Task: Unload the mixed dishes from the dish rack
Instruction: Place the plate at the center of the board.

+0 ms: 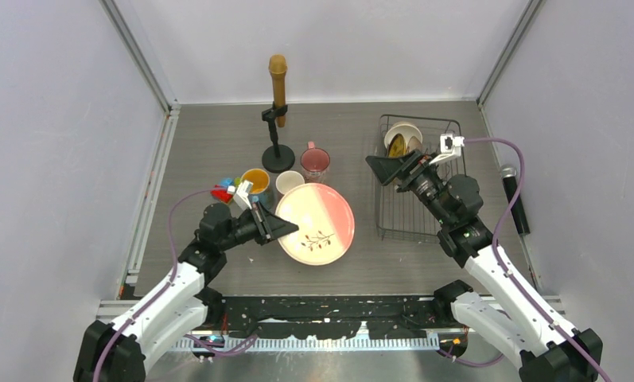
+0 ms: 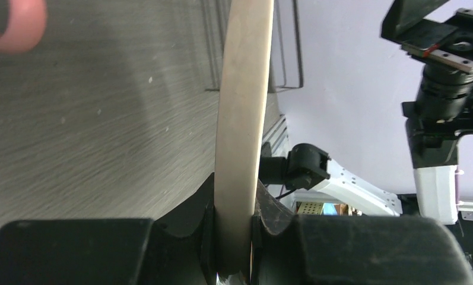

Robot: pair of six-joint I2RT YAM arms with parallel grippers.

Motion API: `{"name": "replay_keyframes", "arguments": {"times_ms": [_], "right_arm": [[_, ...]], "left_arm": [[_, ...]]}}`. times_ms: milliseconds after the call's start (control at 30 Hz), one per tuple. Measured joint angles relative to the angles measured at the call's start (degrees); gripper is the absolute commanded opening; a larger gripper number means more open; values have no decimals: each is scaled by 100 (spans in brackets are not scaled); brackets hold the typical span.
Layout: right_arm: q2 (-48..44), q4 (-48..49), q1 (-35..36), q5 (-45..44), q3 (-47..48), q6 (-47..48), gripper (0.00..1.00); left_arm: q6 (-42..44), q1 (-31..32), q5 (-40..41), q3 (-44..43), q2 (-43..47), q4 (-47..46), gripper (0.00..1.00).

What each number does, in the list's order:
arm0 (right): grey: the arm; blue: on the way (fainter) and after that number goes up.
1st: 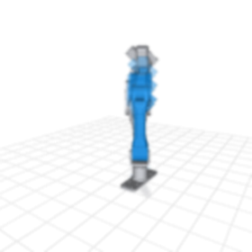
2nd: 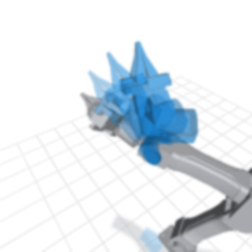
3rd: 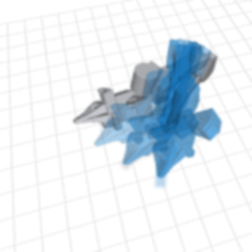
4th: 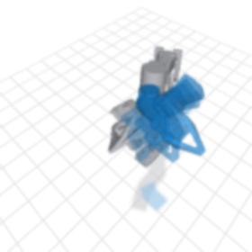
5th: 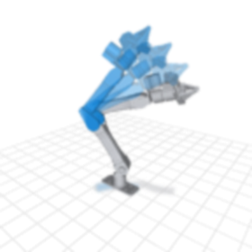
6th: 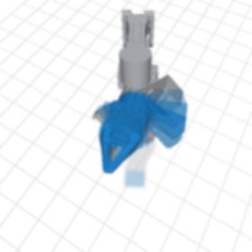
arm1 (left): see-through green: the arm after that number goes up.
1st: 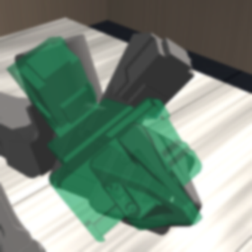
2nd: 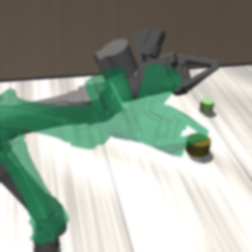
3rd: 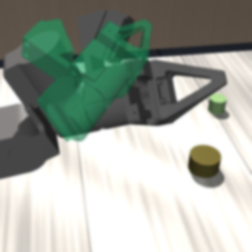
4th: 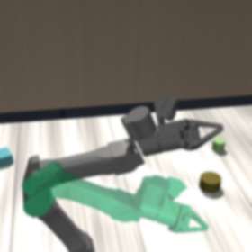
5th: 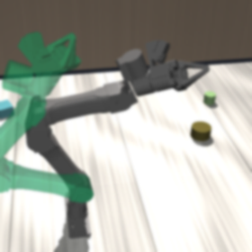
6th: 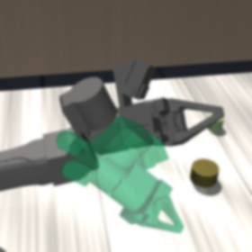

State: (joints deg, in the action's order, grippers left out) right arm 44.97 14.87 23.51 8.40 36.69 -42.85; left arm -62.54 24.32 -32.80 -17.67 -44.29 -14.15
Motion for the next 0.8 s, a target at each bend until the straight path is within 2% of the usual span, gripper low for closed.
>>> {"name": "replay_keyframes", "arguments": {"times_ms": [400, 800], "right_arm": [[66, -114, 0, -37, -94, 111, 99], [50, -431, 0, -153, -94, 269, 99]], "left_arm": [[9, 4, 20, 688, 59, 610, 0], [284, 4, 205, 754, 22, 1034, 0]]}}
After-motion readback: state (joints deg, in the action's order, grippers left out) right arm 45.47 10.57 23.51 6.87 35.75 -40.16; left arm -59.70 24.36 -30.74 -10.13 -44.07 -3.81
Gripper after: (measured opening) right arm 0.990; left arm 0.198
